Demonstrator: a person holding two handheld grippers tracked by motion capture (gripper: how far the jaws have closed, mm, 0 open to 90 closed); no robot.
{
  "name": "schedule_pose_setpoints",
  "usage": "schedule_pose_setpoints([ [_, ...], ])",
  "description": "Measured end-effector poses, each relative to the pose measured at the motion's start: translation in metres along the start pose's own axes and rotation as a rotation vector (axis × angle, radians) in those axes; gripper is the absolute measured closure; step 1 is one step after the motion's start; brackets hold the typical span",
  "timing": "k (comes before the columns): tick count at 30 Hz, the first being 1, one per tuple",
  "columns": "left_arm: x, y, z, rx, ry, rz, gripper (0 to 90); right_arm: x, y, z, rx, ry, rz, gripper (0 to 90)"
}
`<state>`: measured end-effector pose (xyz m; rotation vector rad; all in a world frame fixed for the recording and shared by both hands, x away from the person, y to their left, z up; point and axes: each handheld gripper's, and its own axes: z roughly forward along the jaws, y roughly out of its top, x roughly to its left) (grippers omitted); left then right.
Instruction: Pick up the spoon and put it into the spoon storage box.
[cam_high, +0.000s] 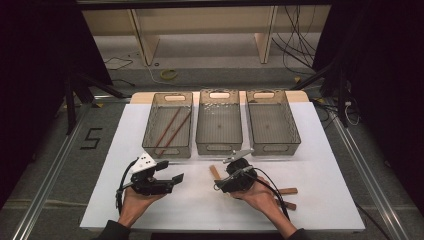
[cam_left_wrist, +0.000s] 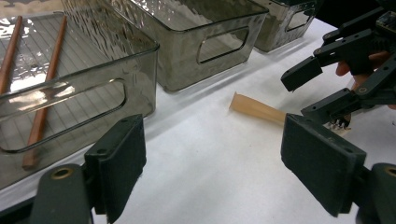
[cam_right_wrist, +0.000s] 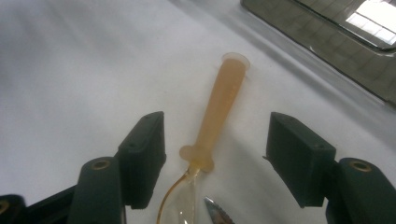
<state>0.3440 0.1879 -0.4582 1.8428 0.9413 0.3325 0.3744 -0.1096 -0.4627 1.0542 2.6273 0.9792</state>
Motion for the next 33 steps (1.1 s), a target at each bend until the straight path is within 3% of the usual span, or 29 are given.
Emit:
schedule_pose_setpoints([
  [10, -0.001, -0.002, -0.001, 0.000, -0.003, 0.032, 21.6, 0.005, -0.001, 0.011, 0.059, 0.001, -0.026, 47.0],
  [16, 0.001, -0.003, -0.003, -0.024, -0.004, 0.016, 21.6, 0.007, 0.000, 0.019, 0.103, -0.002, -0.030, 54.2],
  [27, 0.000, -0.004, 0.000, -0.009, -0.005, 0.027, 21.9, 0.012, 0.003, 0.020, 0.121, -0.041, -0.047, 66.2],
  [33, -0.001, -0.004, 0.001, 0.000, -0.009, 0.036, 22.0, 0.017, 0.003, 0.020, 0.124, -0.062, -0.018, 70.5],
])
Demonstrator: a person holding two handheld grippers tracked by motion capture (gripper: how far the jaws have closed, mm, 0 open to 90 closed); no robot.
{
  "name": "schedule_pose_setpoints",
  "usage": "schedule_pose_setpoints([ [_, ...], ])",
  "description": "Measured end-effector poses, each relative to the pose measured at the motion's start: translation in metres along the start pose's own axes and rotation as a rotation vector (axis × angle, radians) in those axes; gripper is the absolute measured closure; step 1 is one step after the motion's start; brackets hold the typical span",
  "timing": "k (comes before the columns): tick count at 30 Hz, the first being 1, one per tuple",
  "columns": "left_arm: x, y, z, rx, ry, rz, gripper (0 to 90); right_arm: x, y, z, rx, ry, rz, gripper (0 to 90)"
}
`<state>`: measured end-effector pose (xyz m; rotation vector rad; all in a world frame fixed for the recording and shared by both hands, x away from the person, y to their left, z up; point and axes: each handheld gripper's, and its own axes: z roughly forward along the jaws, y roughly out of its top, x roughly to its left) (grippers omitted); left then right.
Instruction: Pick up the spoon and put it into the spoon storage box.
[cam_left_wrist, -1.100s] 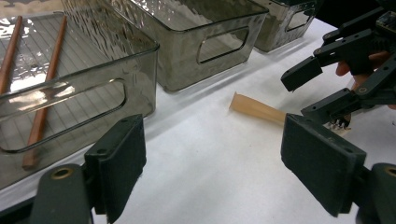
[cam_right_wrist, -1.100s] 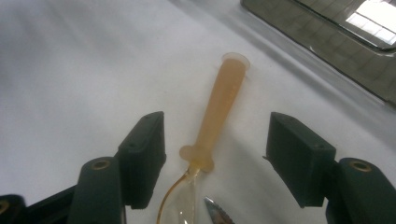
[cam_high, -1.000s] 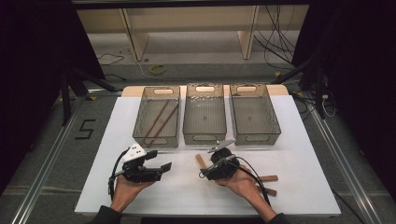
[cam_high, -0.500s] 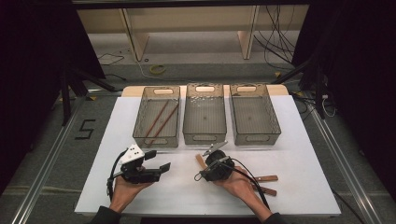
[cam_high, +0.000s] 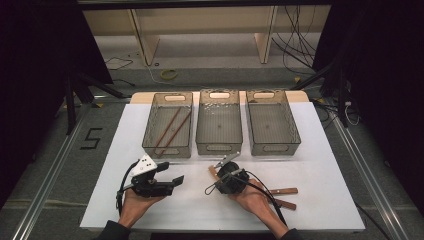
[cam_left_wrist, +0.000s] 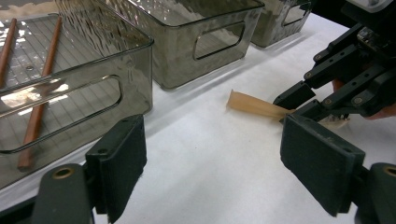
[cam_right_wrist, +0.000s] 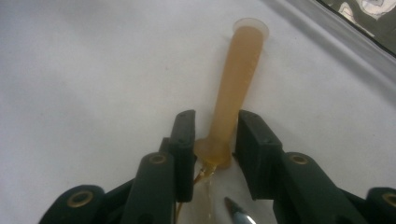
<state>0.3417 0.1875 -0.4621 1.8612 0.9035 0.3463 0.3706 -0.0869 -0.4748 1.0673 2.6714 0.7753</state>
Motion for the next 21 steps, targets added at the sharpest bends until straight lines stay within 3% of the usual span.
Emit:
schedule_pose_setpoints([
  [6, 0.000, 0.000, 0.001, 0.000, -0.003, -0.001, 22.2, -0.001, -0.001, -0.003, -0.019, 0.013, 0.033, 76.4],
  [21, 0.000, 0.000, 0.001, -0.004, -0.004, -0.004, 22.5, -0.005, 0.000, -0.012, -0.062, 0.058, 0.054, 77.6],
])
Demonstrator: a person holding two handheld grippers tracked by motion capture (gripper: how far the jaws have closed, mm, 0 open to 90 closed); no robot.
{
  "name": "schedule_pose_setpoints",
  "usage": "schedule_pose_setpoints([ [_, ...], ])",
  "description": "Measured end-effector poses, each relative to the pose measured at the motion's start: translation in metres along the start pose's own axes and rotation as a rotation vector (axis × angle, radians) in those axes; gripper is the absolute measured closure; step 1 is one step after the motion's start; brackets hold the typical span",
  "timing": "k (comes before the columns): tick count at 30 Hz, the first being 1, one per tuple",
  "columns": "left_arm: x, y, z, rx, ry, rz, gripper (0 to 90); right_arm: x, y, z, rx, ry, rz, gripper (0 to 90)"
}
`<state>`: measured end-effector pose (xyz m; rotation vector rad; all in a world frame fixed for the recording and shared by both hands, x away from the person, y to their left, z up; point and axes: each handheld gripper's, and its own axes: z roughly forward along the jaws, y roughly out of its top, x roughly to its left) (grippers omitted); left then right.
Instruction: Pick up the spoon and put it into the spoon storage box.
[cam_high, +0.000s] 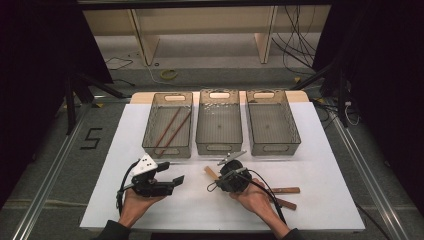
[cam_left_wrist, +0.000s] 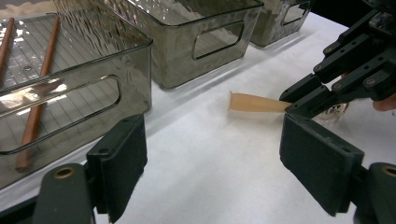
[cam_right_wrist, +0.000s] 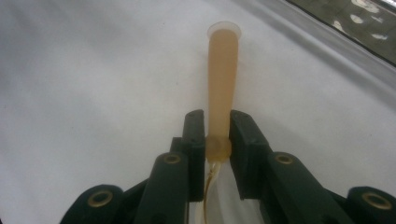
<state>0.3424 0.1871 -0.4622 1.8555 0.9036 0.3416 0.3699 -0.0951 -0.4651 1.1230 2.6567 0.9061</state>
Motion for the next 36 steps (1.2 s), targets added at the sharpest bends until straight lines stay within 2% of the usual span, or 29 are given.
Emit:
schedule_pose_setpoints([
  [7, 0.001, 0.000, 0.000, 0.000, -0.001, 0.002, 22.5, -0.005, 0.006, -0.017, -0.061, 0.039, 0.036, 77.6],
  [9, 0.001, 0.000, 0.000, -0.003, -0.001, 0.000, 22.5, -0.007, 0.008, -0.021, -0.075, 0.034, 0.024, 77.7],
  [24, 0.002, 0.000, -0.001, -0.019, 0.004, -0.009, 22.4, -0.023, 0.036, -0.056, -0.196, 0.027, 0.029, 77.8],
  [30, 0.002, 0.000, -0.001, -0.026, -0.003, -0.010, 22.3, -0.034, 0.054, -0.065, -0.227, -0.004, 0.031, 77.8],
  [36, 0.003, 0.000, -0.002, -0.041, 0.001, -0.018, 22.2, -0.048, 0.072, -0.066, -0.244, -0.039, 0.046, 77.7],
])
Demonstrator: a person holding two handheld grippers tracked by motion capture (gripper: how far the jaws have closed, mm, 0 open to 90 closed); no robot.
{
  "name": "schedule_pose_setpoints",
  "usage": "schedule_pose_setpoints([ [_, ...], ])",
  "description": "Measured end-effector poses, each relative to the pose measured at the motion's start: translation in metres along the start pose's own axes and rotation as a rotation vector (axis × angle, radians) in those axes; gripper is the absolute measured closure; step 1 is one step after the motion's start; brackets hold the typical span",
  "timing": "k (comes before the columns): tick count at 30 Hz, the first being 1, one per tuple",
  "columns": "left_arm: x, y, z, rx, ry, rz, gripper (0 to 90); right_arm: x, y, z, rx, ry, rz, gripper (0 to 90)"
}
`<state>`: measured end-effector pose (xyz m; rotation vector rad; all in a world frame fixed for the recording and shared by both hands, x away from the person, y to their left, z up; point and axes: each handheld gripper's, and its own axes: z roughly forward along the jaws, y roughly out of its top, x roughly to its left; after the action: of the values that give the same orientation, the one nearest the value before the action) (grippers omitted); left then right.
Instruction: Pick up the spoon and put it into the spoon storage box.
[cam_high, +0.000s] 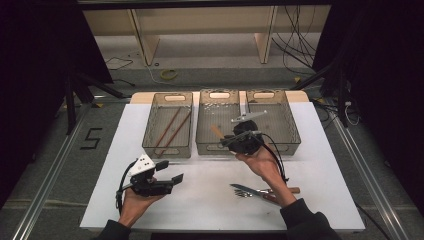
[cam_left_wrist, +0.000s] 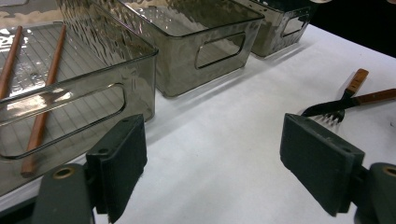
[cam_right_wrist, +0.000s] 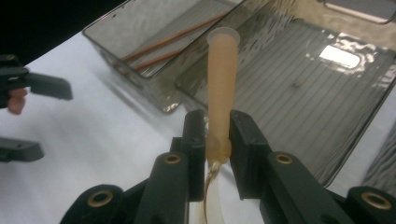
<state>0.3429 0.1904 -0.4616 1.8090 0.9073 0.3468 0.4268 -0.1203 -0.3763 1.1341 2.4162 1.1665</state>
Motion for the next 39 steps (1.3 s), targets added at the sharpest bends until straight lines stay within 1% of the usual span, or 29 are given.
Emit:
schedule_pose_setpoints([
  [1, 0.000, 0.000, 0.000, -0.001, -0.002, 0.001, 22.2, -0.002, 0.002, 0.001, -0.001, -0.005, -0.001, 77.7],
  [4, 0.001, 0.000, -0.001, -0.007, -0.009, -0.001, 22.2, -0.007, 0.008, 0.005, -0.003, -0.012, 0.014, 77.7],
  [7, 0.000, 0.000, -0.001, -0.019, -0.015, -0.012, 22.2, -0.012, 0.014, 0.008, -0.006, -0.016, 0.021, 77.6],
  [12, 0.001, 0.001, -0.002, -0.021, -0.030, -0.028, 22.2, -0.020, 0.024, 0.015, -0.003, -0.022, 0.050, 77.7],
  [19, 0.000, 0.000, -0.003, -0.023, -0.038, -0.032, 22.2, -0.030, 0.037, 0.026, 0.008, -0.041, 0.058, 77.6],
  [23, -0.001, 0.000, -0.003, -0.022, -0.035, -0.036, 22.2, -0.033, 0.043, 0.034, 0.015, -0.036, 0.075, 77.6],
  [32, -0.001, -0.001, -0.006, -0.019, -0.034, -0.037, 22.2, -0.036, 0.054, 0.053, 0.038, -0.064, 0.086, 77.5],
  [39, -0.001, -0.001, -0.008, -0.022, -0.037, -0.039, 22.2, -0.042, 0.056, 0.066, 0.055, -0.090, 0.098, 77.4],
])
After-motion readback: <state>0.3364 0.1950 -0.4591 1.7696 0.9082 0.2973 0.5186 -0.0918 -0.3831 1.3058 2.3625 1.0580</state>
